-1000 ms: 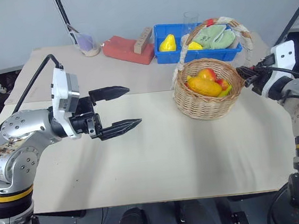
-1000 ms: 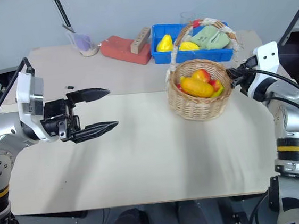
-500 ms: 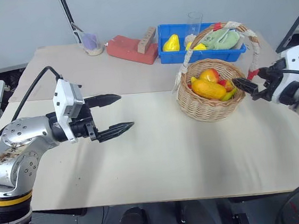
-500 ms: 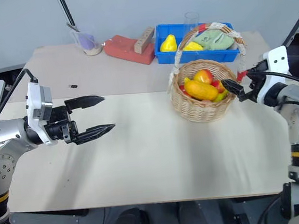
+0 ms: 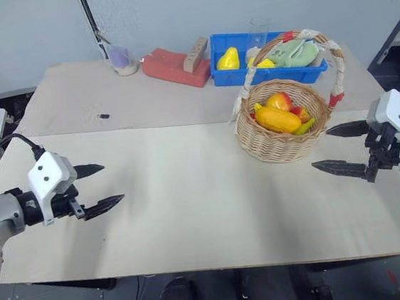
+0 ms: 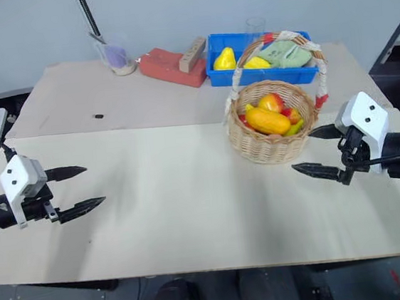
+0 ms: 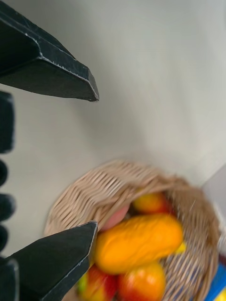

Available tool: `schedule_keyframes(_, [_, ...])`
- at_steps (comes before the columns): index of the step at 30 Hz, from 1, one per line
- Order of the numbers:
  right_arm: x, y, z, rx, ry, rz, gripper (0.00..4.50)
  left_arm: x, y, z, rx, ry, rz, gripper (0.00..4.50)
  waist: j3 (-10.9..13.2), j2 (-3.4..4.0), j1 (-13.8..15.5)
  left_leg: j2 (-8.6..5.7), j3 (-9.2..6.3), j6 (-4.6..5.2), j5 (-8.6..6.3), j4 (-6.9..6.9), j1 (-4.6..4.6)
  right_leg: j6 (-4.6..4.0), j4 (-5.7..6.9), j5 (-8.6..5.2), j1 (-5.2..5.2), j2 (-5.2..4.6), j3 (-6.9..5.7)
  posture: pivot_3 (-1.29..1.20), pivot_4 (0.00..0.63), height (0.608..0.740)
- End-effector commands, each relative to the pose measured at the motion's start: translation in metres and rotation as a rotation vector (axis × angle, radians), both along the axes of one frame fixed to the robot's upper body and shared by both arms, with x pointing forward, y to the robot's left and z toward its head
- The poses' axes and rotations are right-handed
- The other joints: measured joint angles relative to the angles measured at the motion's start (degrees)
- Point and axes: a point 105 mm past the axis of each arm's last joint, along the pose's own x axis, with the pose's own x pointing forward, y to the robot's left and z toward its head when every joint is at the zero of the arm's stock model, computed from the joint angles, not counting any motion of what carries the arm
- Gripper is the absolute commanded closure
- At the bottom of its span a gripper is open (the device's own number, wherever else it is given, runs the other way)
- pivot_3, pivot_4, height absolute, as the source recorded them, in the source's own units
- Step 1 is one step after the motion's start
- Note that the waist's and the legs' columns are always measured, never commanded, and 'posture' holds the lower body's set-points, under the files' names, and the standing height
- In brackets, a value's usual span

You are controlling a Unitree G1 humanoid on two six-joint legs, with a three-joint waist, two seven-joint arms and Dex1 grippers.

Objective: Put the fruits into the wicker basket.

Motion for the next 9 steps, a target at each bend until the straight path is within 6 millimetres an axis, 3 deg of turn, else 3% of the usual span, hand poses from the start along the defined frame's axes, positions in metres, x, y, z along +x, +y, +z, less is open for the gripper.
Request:
schedule_keyframes(1, [-0.0046, -0.0042, 0.0102, -0.004, -0.01, -0.004, 0.01, 0.0017, 0.0005, 0.016, 0.019, -0.058, -0.005, 0.0, 0.0, 0.0, 0.4, -0.02, 0.02, 0.0, 0.0, 0.0, -0.01, -0.01, 0.0, 0.0, -0.01, -0.04, 0.0, 0.0, 0.15, 0.692])
schedule_keyframes(9, [-0.0049, -0.0053, 0.0106, 0.001, -0.011, -0.01, 0.01, 0.0042, -0.0061, 0.0228, -0.001, -0.059, -0.032, 0.0, 0.0, 0.0, 0.4, -0.03, 0.05, 0.01, 0.0, 0.0, -0.01, -0.29, 0.01, 0.18, -0.01, -0.04, -0.02, 0.0, 0.15, 0.692])
